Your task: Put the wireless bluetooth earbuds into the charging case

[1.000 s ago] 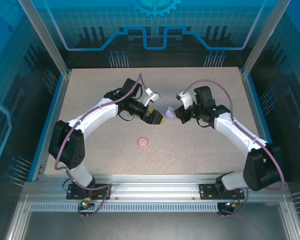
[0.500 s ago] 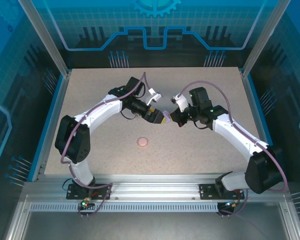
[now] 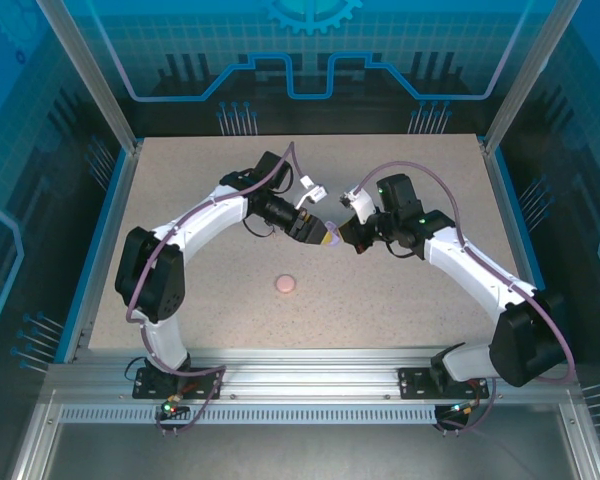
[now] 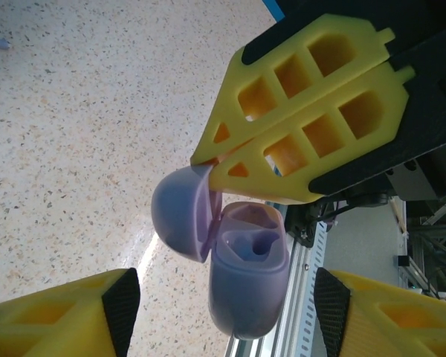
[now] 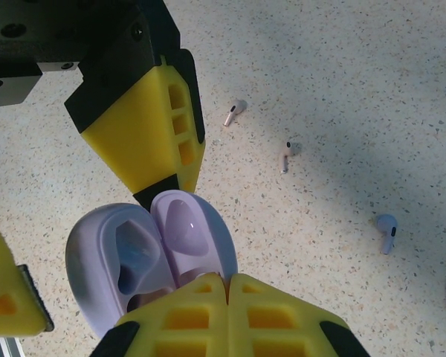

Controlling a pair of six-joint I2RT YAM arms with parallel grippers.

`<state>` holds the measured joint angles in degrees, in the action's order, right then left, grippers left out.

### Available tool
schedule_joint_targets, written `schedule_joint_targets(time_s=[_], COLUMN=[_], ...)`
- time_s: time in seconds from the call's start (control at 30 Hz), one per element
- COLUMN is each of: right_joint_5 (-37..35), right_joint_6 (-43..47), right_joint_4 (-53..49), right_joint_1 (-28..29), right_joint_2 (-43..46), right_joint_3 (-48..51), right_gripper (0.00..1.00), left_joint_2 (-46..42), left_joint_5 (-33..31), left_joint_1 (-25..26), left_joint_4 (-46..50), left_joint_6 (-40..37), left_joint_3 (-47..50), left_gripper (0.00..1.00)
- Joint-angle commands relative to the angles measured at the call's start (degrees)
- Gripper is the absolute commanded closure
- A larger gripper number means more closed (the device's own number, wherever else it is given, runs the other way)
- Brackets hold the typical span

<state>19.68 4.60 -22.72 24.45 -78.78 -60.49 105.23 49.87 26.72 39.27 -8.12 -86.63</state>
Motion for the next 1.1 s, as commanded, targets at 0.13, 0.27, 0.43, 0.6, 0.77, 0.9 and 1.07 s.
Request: schedule_joint_targets(time_s=[0.13, 0.27, 0.43, 0.6, 0.77, 0.9, 1.07], right_joint_5=[0.18, 0.32, 0.30, 0.34, 0.41, 0.53, 0.57], right_joint_6=[0.77, 0.67, 0.67, 0.67, 0.68, 0.58, 0.50], right_joint_4=[-0.39, -0.31, -0.02, 0.04, 0.14, 0.31, 0.58], right_joint_1=[0.76, 0.78, 0.95, 0.93, 0.95, 1.00, 1.05], right_joint_2=[-0.41, -0.52, -0.65, -0.87, -1.24, -1.46, -1.55], right_joint_3=[-1.72, -1.65, -1.39, -1.50, -1.76, -1.76, -1.67], right_gripper=[1.00, 1.00, 1.00, 1.00, 1.00, 1.00, 1.00], left_joint_2=[1.69, 1.69, 1.73, 1.86, 2.39, 2.78, 3.40], left_joint_5=[3.70, 4.23, 5.58, 6.50, 7.04, 7.52, 7.88], left_joint_1=[-0.40, -0.36, -0.35, -0.27, -0.29, -0.18, -0.12], left_joint_4=[1.13, 0.93, -0.08, -0.12, 0.59, 0.25, 0.13], left_joint_6=[-0.98, -0.86, -0.01, 0.06, -0.44, -0.28, -0.27], left_joint_3=[-1.88, -1.96, -2.01, -2.29, -2.58, -2.50, -2.63], left_gripper=[0.44, 0.47, 0.51, 0.53, 0.55, 0.59, 0.61])
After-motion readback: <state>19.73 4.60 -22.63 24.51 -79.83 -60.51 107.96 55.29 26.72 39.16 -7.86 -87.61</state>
